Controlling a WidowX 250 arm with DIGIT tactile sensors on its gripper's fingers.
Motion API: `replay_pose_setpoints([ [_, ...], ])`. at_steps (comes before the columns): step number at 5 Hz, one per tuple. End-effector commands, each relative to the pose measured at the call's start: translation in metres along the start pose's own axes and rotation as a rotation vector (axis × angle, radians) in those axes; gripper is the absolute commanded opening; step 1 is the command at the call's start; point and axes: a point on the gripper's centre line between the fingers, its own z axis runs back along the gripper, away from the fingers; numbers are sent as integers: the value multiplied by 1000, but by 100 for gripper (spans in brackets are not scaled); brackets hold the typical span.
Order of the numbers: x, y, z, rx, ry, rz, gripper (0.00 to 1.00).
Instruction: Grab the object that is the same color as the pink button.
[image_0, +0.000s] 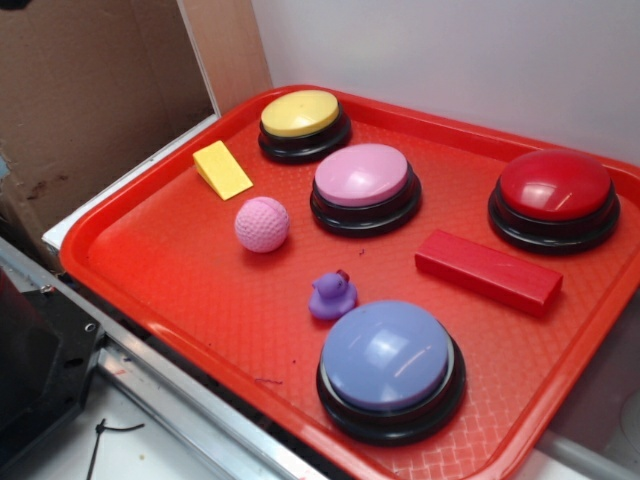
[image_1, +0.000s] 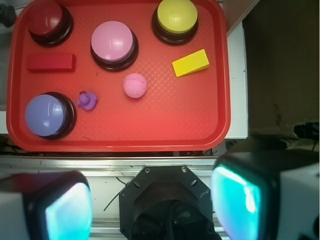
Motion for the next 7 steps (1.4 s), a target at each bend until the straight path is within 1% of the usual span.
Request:
replay_pose_setpoints([
  [1, 0, 0, 0, 0, 0, 0, 100],
  [2, 50, -2, 2, 53, -20, 107, 100],
  [3, 99, 14, -18, 137, -4, 183, 100],
  [4, 145, 35, -60, 247, 52, 206, 100],
  [6, 145, 35, -60, 247, 52, 206, 100],
  [7, 141, 27, -99, 182, 63, 86, 100],
])
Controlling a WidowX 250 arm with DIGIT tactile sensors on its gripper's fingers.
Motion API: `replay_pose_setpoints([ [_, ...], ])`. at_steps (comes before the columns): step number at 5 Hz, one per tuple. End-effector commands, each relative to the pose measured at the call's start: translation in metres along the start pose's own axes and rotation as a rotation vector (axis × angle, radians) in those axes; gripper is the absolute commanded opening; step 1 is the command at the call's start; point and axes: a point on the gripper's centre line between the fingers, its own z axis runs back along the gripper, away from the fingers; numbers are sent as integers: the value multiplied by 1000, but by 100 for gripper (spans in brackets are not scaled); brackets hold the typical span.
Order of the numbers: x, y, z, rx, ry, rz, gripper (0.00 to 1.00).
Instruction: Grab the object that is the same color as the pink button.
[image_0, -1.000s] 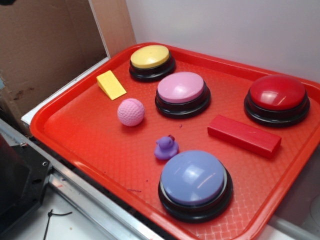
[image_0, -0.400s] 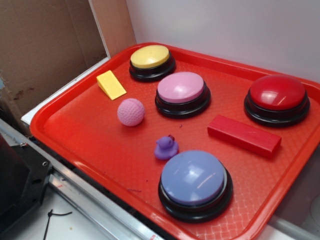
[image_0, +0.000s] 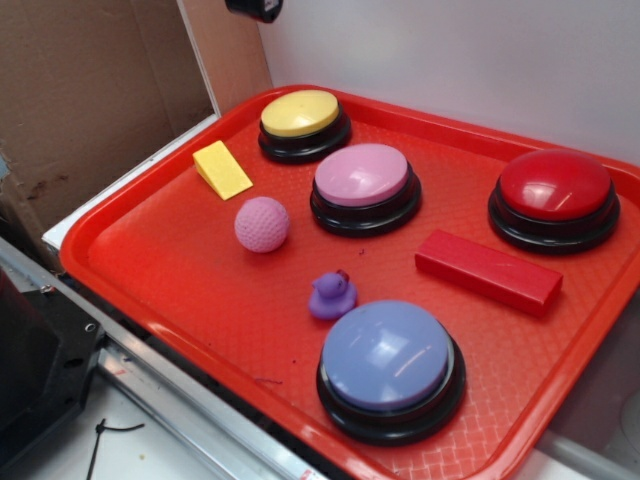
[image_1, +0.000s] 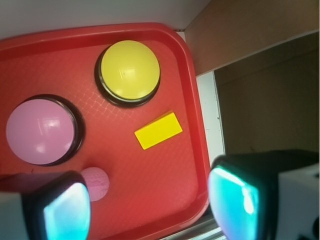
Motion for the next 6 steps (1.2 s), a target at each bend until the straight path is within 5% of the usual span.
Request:
replay_pose_setpoints([
  [1, -25, -37, -17, -104, -59, -239, 100],
  [2, -49, -46, -20, -124, -41, -300, 100],
  [3, -66, -51, -47, -148, 42, -331, 100],
  [5, -42, -44, -79, 1, 27, -275, 100],
  [6, -38, -54, -90, 10, 56, -301, 100],
])
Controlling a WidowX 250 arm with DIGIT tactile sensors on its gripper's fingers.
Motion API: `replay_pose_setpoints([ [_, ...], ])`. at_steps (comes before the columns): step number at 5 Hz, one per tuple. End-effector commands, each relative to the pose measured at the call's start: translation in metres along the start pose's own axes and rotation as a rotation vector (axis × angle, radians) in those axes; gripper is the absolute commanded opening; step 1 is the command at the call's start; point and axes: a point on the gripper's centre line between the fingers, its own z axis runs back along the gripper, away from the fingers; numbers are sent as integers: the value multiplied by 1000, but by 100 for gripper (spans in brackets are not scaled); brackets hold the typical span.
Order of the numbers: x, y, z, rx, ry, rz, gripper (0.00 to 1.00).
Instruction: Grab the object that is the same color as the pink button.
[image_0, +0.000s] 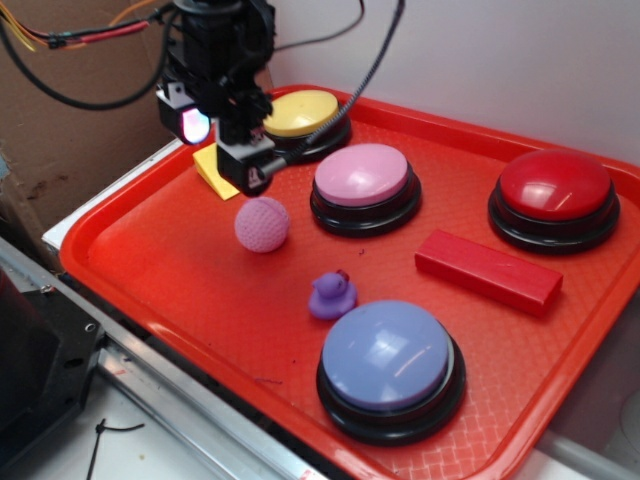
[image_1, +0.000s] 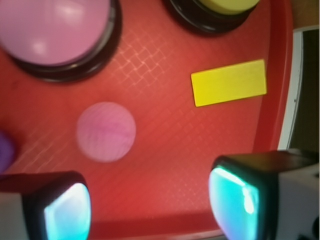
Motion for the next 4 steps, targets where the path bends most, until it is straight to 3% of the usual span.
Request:
replay_pose_setpoints([
  [1, 20, -20, -14, -10, 34, -65, 100],
  [4, 13, -16, -33, -4, 105, -25, 100],
])
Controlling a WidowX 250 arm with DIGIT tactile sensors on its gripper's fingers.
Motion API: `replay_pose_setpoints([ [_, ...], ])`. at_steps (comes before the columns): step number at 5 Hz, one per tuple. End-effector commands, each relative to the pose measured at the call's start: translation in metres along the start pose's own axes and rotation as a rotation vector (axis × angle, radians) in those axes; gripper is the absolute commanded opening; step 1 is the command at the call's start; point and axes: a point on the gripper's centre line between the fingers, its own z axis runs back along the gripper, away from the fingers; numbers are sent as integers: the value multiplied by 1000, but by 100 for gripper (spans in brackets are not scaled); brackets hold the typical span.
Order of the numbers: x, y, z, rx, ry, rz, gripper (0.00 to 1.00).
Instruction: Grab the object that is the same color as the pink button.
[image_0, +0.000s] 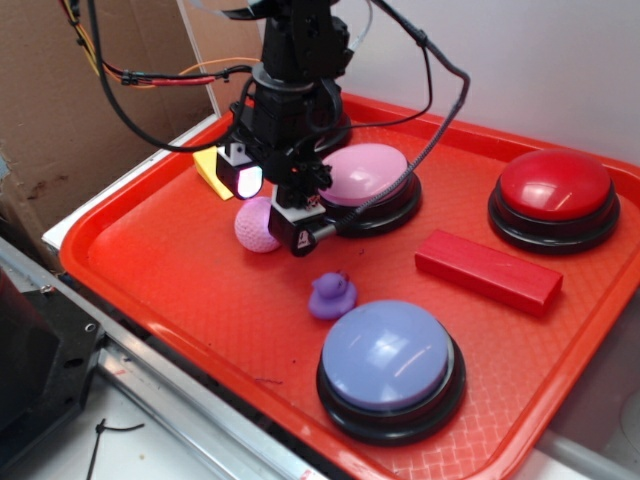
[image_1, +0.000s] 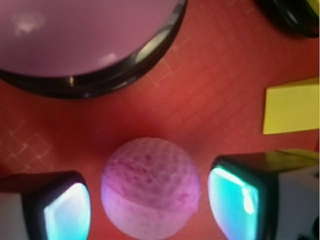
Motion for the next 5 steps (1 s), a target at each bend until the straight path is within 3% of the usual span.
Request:
replay_pose_setpoints([
  [1, -5, 11, -1, 8, 17, 83, 0],
  [3, -9, 12, 12, 16, -23, 84, 0],
  [4, -18, 7, 63, -39, -145, 48, 0],
  [5, -41, -13, 114, -91, -282, 51, 0],
])
